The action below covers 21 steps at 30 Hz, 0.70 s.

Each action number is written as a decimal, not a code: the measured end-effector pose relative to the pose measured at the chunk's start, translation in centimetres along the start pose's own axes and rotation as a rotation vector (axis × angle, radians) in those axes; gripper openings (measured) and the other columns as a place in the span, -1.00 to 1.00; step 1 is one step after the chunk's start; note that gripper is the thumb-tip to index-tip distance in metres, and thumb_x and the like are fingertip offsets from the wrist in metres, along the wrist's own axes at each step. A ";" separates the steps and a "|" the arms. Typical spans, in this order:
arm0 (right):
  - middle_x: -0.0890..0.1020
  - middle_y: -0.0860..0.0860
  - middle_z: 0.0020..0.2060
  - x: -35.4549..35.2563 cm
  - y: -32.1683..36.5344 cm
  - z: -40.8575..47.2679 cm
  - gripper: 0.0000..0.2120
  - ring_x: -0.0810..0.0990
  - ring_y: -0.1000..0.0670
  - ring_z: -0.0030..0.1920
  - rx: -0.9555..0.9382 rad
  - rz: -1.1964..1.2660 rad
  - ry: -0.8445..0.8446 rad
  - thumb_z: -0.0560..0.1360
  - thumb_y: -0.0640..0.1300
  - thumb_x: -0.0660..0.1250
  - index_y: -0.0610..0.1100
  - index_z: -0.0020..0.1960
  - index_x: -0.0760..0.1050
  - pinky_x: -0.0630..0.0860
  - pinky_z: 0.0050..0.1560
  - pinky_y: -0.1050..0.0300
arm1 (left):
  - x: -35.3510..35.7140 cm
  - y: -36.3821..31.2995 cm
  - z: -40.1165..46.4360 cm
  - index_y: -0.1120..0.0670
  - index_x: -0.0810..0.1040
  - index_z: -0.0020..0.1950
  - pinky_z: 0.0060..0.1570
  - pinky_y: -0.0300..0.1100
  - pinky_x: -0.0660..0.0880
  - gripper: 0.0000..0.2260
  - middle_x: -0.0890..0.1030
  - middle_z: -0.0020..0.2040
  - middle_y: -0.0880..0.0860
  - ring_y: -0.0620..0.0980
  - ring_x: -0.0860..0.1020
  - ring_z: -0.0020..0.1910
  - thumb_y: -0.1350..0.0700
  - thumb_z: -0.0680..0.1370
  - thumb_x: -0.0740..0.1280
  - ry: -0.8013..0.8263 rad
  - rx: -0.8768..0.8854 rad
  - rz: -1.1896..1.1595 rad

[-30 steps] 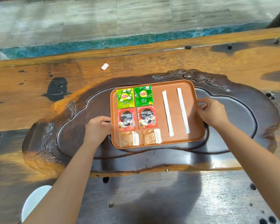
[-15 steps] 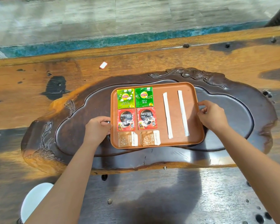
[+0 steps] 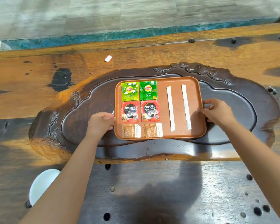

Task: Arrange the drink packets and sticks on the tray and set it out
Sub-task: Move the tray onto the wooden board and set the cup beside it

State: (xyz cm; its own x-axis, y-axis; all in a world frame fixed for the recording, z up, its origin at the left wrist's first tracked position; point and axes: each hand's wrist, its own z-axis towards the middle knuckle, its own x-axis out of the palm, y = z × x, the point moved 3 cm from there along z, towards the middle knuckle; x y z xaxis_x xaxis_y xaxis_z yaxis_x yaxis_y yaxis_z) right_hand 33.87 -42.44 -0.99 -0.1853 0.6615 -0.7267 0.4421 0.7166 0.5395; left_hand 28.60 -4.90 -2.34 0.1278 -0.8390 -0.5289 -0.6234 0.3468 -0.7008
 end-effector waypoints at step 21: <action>0.56 -0.17 0.21 14.8 -1.6 -17.2 -0.60 0.43 -0.18 0.25 -0.954 -0.483 0.052 0.48 -0.07 0.13 -0.17 0.23 0.51 0.26 0.23 -0.02 | -10.6 11.7 -14.0 0.26 0.44 0.22 0.19 -0.02 0.29 -0.63 0.52 0.17 0.27 0.24 0.42 0.17 0.09 0.51 0.15 -0.529 0.362 0.542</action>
State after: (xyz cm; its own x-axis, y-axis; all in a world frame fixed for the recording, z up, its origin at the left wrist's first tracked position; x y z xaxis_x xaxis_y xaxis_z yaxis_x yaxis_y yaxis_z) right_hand 15.34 -29.99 -5.33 -0.2038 0.2538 -0.9455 -0.5532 0.7670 0.3251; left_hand 9.14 2.17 1.74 0.2833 -0.2413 -0.9282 -0.4284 0.8341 -0.3476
